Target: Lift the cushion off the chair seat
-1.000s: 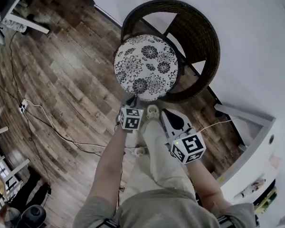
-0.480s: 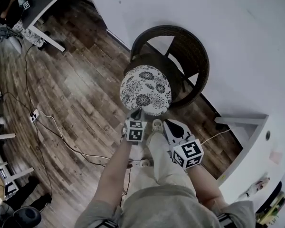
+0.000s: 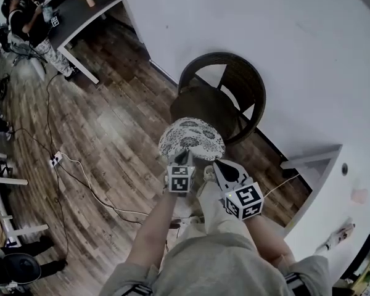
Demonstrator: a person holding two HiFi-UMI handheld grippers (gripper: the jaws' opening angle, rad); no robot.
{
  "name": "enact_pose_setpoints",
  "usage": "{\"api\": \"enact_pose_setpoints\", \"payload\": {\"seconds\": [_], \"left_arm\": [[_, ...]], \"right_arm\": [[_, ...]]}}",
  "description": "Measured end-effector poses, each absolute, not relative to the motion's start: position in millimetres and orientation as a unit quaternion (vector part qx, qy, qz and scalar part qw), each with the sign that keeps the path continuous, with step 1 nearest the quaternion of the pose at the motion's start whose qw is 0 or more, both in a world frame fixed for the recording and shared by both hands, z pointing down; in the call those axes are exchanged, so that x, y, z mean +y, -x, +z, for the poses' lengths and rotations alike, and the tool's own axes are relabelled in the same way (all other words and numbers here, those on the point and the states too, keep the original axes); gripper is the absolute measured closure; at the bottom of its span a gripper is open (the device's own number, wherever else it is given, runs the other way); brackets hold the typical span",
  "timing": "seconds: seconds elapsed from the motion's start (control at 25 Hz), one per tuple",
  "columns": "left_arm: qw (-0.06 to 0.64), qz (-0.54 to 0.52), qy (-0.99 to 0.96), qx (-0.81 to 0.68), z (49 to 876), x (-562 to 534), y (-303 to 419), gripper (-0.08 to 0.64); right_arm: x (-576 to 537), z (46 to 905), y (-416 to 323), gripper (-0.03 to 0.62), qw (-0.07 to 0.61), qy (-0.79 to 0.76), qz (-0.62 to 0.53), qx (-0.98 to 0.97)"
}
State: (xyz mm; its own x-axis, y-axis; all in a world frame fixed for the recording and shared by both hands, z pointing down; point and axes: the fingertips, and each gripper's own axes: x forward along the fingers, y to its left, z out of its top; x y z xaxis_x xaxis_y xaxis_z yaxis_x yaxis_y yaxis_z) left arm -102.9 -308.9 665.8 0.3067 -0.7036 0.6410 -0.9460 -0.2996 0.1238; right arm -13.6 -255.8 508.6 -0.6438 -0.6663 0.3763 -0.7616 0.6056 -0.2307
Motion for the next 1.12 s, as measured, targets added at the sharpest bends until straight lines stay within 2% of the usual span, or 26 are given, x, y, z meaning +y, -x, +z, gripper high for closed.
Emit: {"api": "enact_pose_setpoints", "payload": {"seconds": [0.68,1.12], "left_arm": [[0.216,0.135,-0.783,-0.568,537.0,-222.5,111.9,0.538],[0.188,0.123,-0.797,-0.560,488.1,-160.6,122.7,0.538]], "right_arm": [[-165.1,439.8,8.7,0.589,0.114,-0.412,0.111,-0.897],[-120.8,422.5,12.5,0.590,0.101,-0.415,0.088,-0.900]]}}
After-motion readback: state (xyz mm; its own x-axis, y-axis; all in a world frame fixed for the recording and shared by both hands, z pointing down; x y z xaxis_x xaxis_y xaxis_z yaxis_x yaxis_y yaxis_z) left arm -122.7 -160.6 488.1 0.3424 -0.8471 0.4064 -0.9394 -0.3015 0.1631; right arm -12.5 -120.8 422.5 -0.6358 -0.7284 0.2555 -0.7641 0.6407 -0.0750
